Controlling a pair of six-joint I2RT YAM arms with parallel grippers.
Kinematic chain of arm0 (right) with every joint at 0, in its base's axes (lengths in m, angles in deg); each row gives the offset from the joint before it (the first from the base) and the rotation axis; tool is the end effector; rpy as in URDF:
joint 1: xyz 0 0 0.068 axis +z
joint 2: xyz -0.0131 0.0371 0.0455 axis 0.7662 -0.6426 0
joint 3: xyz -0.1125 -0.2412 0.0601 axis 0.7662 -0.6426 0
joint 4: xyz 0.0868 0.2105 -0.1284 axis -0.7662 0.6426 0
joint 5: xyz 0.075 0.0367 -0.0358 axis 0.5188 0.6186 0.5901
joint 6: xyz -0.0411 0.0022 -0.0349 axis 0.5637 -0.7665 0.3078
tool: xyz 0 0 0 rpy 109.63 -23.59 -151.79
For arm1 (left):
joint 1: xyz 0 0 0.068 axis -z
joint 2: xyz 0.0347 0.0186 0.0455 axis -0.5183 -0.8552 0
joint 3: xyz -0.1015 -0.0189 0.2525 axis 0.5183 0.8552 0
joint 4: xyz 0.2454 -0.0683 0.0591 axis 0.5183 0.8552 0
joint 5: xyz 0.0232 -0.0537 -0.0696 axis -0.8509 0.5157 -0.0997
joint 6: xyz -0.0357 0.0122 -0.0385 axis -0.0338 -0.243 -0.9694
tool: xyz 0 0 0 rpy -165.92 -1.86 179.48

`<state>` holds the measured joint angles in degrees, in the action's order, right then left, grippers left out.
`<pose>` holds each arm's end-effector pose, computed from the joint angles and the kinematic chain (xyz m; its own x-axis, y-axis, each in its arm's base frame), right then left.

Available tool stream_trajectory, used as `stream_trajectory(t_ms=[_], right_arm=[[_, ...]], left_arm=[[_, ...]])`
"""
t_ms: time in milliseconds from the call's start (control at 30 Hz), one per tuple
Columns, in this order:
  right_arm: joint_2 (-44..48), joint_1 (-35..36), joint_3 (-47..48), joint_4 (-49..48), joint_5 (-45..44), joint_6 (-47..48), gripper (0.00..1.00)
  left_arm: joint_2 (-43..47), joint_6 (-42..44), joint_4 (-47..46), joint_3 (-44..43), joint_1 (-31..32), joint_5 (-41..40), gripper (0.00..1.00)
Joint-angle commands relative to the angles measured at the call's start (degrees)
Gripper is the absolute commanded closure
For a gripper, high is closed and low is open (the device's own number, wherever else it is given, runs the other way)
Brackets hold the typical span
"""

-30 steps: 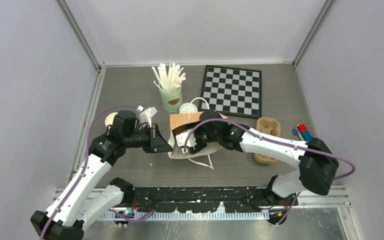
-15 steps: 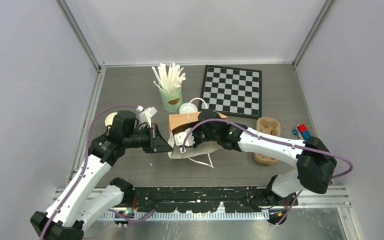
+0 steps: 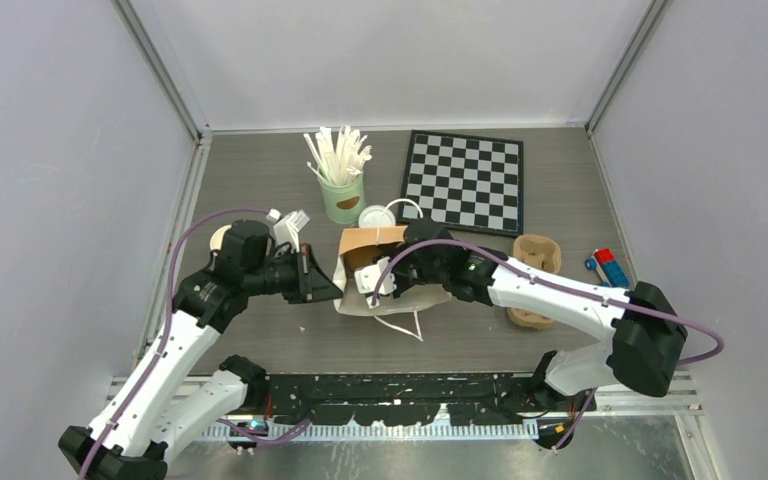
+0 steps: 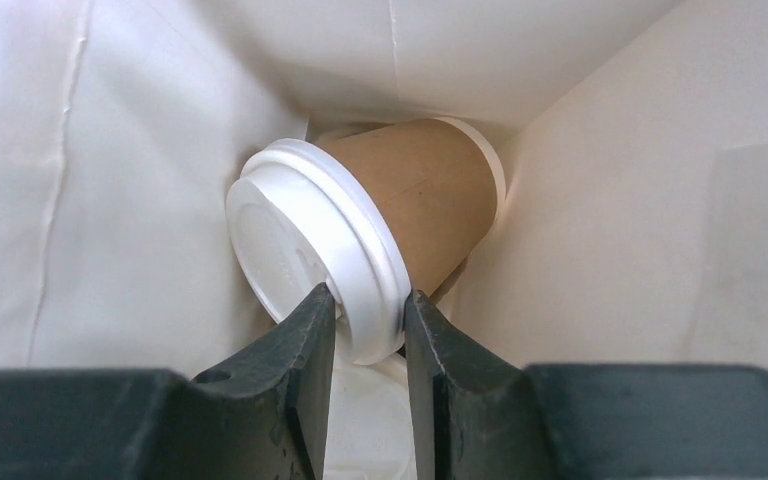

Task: Pack the takeout coffee

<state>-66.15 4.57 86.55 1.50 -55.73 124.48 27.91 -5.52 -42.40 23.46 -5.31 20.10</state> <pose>0.1728 0.2555 0.2659 0.6255 -0.6013 -0.4972 -0.7212 -0.2025 -0.6624 0.1319 -0.0857 0.3155 -0.8922 -0.1283 -0.4330 0.2734 0.6099 -0.7439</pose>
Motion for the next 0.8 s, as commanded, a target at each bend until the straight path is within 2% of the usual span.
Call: stream_trajectory(t_ms=[0,467,767], right_arm=[[4.52,0.62,1.98,2.96,1.41,-1.51,0.67],[12.61,0.61,7.2,12.04,2.59,-10.78,0.69],[16.86,0.69,12.06,15.5,2.74,-23.01,0.69]], left_arm=[[-0.17,0.33,1.47,-2.62,0.28,-1.8,1.0],[-3.15,-0.48,2.92,-5.92,0.28,-5.2,1.0],[-4.24,-1.61,2.87,-7.08,0.26,-6.36,1.0]])
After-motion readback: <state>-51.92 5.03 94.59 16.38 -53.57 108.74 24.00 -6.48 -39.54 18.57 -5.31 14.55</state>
